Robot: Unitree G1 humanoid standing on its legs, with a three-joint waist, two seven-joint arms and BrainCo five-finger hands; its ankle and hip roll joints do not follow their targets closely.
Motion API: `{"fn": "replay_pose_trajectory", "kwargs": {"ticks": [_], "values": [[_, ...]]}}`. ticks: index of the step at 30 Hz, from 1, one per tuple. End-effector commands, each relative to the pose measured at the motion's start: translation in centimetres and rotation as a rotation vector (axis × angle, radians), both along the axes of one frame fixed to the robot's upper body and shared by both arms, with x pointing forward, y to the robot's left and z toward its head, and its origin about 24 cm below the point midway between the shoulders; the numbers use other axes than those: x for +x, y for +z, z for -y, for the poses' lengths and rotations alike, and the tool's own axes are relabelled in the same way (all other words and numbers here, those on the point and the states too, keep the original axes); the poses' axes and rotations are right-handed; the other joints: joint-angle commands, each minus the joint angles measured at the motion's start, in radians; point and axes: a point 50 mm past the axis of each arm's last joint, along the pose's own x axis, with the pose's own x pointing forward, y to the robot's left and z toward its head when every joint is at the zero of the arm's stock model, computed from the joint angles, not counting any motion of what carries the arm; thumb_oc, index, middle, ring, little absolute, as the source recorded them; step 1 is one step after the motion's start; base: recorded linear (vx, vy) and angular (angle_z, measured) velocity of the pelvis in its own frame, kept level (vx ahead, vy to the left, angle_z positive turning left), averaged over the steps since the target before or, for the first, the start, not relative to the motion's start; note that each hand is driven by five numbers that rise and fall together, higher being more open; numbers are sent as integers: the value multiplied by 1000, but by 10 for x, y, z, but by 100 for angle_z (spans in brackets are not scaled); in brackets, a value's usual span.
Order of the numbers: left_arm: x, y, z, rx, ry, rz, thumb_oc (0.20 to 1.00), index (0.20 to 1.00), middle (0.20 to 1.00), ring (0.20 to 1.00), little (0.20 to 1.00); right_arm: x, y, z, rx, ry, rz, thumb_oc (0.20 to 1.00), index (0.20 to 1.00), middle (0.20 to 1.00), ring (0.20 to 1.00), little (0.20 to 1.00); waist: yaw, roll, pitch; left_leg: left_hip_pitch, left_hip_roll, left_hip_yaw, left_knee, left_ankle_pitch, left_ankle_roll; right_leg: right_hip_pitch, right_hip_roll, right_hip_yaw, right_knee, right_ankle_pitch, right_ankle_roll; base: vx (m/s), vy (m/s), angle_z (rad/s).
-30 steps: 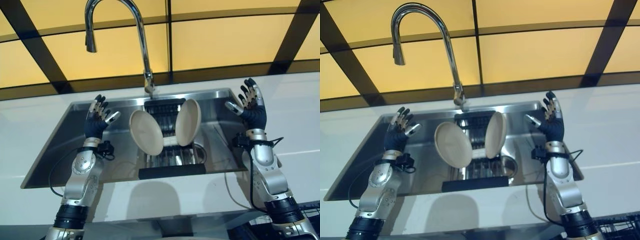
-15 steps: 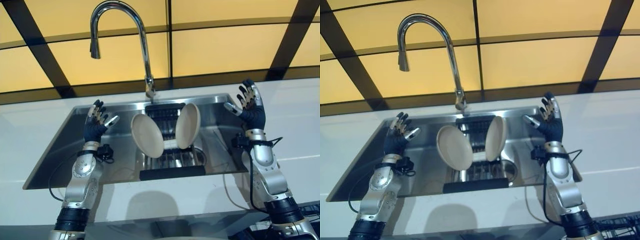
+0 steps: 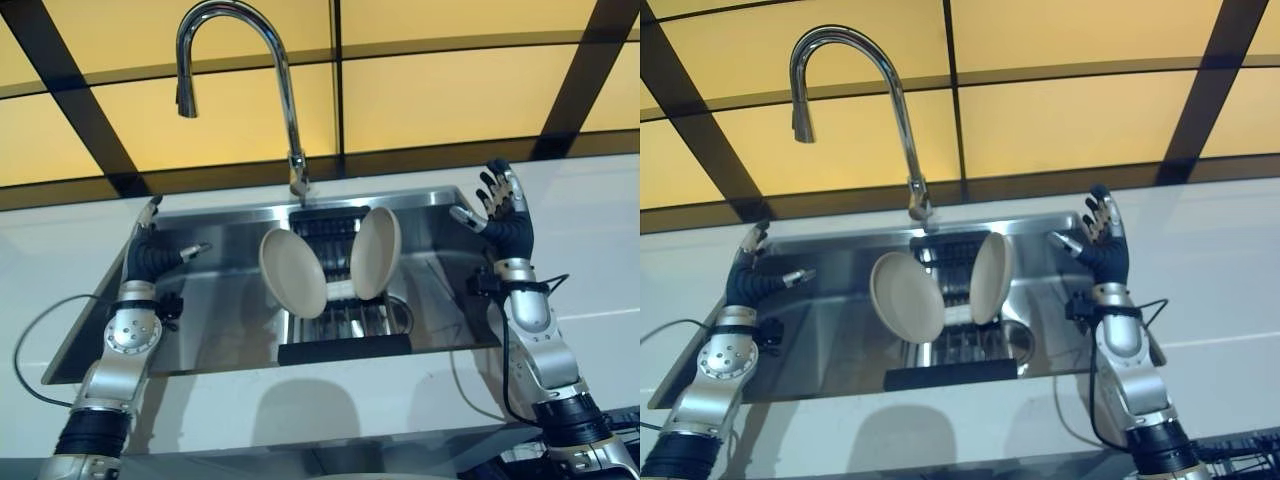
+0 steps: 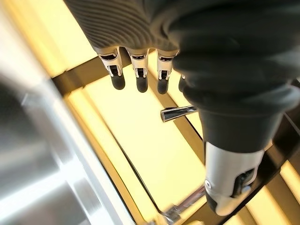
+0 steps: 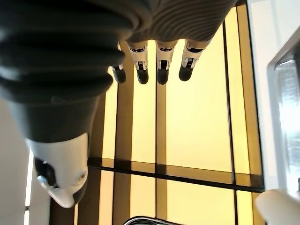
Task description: Pick up plates and place into dishwasher.
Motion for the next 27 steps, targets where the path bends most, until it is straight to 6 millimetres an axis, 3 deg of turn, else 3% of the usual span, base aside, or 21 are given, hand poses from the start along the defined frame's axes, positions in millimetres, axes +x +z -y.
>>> {"fn": "replay_pose_trajectory", "kwargs": {"ticks": [1, 7, 20, 27], "values": [[9, 39, -9, 305, -1, 144, 1000, 1000, 1000, 1000, 1000, -6, 13, 11, -5, -4, 75, 1000, 1000, 1000, 1000, 1000, 3, -30, -55, -42, 8, 23, 1, -38, -17, -52, -63, -19, -11, 19, 68, 47, 25, -1], [8, 54, -12, 638, -33, 185, 1000, 1000, 1000, 1000, 1000, -8, 10, 18, -19, -4, 55, 1000, 1000, 1000, 1000, 1000, -13, -19, -54, -40, 6, 38, -2, -41, -15, -56, -66, -11, -15, 26, 73, 55, 35, 0], [8, 49, 7, 1019, -239, 169, 1000, 1000, 1000, 1000, 1000, -11, 1, 26, -26, -21, 4, 1000, 1000, 1000, 1000, 1000, -50, -4, -44, -26, -2, 75, -16, -47, -5, -65, -72, 10, -29, 46, 90, 71, 19, -2], [7, 47, 16, 1083, -312, 199, 1000, 1000, 1000, 1000, 1000, -14, -6, 28, -26, -22, -20, 1000, 1000, 1000, 1000, 1000, -67, 6, -36, -24, -8, 88, -22, -50, 0, -70, -76, 23, -41, 55, 98, 57, 14, -7]]}}
